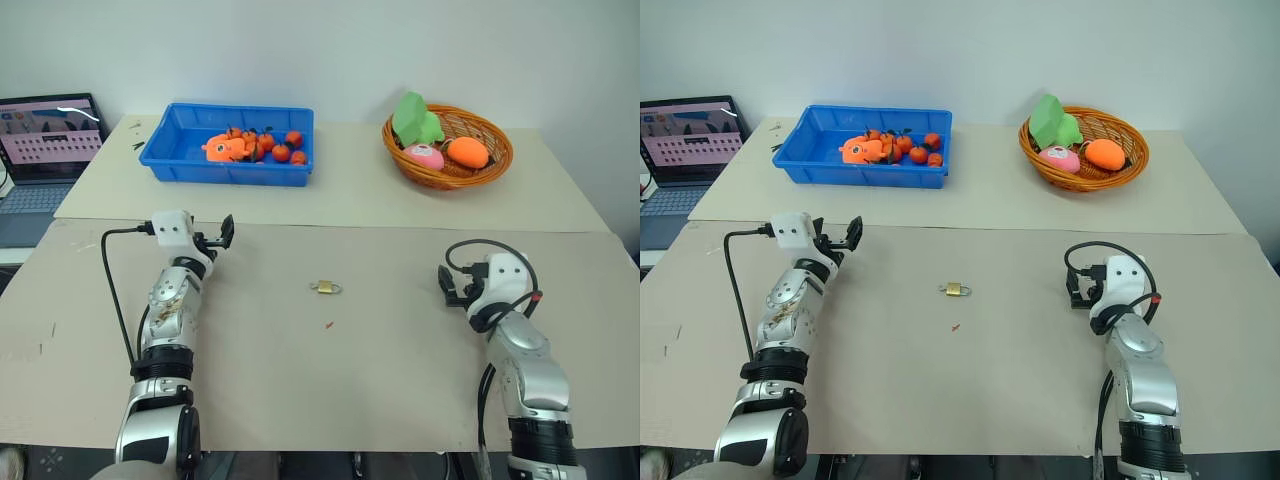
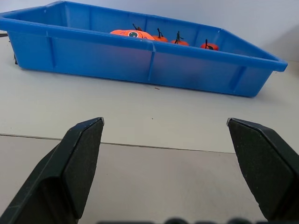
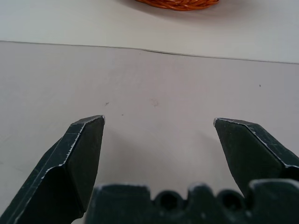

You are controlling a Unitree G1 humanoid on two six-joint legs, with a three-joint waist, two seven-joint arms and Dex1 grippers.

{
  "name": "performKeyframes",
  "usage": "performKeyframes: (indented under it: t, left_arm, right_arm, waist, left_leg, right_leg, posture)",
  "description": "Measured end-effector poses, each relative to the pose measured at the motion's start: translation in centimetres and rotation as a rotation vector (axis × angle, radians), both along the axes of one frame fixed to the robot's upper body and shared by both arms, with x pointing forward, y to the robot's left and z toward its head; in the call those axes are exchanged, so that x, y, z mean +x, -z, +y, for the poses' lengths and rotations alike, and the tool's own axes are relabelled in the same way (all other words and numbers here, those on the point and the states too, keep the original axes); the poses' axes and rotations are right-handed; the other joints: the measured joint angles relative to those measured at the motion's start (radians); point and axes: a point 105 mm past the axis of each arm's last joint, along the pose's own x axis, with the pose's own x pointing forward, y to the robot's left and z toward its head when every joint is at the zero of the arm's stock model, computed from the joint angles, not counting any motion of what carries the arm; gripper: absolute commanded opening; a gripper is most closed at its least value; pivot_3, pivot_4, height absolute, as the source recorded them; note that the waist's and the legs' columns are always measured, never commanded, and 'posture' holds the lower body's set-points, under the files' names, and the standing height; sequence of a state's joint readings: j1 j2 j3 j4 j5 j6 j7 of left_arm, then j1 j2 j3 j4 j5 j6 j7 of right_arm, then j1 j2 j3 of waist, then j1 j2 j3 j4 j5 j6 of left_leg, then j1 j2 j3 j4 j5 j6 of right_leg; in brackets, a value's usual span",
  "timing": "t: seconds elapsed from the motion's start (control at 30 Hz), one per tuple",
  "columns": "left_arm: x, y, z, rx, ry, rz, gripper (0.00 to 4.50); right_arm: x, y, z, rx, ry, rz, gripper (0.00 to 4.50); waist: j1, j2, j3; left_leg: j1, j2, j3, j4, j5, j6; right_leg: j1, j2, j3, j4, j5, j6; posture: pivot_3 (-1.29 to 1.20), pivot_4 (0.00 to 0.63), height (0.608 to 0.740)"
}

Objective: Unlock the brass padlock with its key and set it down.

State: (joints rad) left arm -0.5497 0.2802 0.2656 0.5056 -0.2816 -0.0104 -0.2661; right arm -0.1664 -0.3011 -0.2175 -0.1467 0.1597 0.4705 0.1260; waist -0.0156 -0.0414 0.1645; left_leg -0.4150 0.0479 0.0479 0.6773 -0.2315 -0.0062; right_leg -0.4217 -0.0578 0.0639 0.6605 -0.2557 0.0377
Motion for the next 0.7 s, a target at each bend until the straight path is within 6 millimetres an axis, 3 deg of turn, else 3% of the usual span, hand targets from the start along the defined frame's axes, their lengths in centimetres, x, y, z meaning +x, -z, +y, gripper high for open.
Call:
performKeyframes:
  t: [0.2, 0.27, 0.4, 0.47, 0.57, 0.7]
  left_arm:
    - [-0.1, 0.8, 0.6, 0.015, 0.078, 0.063, 4.5]
    - [-0.4, 0.8, 1.0, 0.024, 0.125, 0.073, 4.5]
    - [-1.5, 0.5, 0.0, 0.008, 0.279, 0.084, 4.5]
    - [-3.1, 0.6, -0.5, 0.003, 0.405, 0.123, 4.5]
    - [-6.8, 0.6, -1.1, 0.054, 0.639, 0.23, 4.5]
    - [-10.7, 0.1, -0.2, 0.101, 0.828, 0.368, 4.5]
  right_arm:
    - [0.1, 0.2, 0.1, -0.03, -0.021, 0.007, 4.42]
    - [0.5, -0.2, 1.1, -0.028, -0.122, 0.005, 4.42]
    - [0.4, -3.1, 7.5, 0.007, -0.595, -0.037, 4.42]
    - [-1.8, -3.9, 11.4, -0.017, -0.956, 0.001, 4.42]
    - [-4.8, -4.3, 15.2, -0.034, -1.359, 0.071, 4.42]
    - [-5.0, -4.8, 17.2, -0.065, -1.525, 0.101, 4.42]
  waist:
    - [-0.006, 0.0, 0.0]
    - [-0.01, 0.0, 0.0]
    - [-0.023, 0.0, 0.0]
    - [-0.029, 0.0, 0.0]
    - [-0.041, 0.0, 0.001]
    - [-0.037, 0.0, 0.001]
  left_leg:
    - [0.0, 0.0, 0.0, 0.0, 0.0, 0.0]
    - [0.0, 0.0, 0.0, 0.0, 0.0, 0.0]
    - [0.0, 0.001, -0.001, 0.0, 0.0, 0.0]
    - [0.0, 0.001, -0.001, -0.001, 0.0, 0.0]
    - [0.0, 0.003, -0.002, -0.002, 0.0, 0.0]
    - [0.002, 0.003, -0.002, -0.001, 0.0, 0.0]
  right_leg:
    - [0.0, 0.001, 0.0, 0.0, 0.0, 0.0]
    - [0.0, 0.0, 0.0, 0.0, 0.0, 0.0]
    - [0.0, 0.001, 0.0, 0.0, 0.0, 0.0]
    - [0.0, 0.001, 0.0, -0.002, 0.0, 0.0]
    - [0.0, 0.002, 0.0, -0.002, 0.0, 0.0]
    - [0.0, 0.002, -0.001, 0.0, -0.001, -0.001]
  posture:
    - [0.0, 0.15, 0.74]
    - [0.0, 0.15, 0.74]
    - [0.0, 0.15, 0.74]
    - [0.0, 0.15, 0.74]
    - [0.0, 0.15, 0.74]
    - [0.0, 0.15, 0.74]
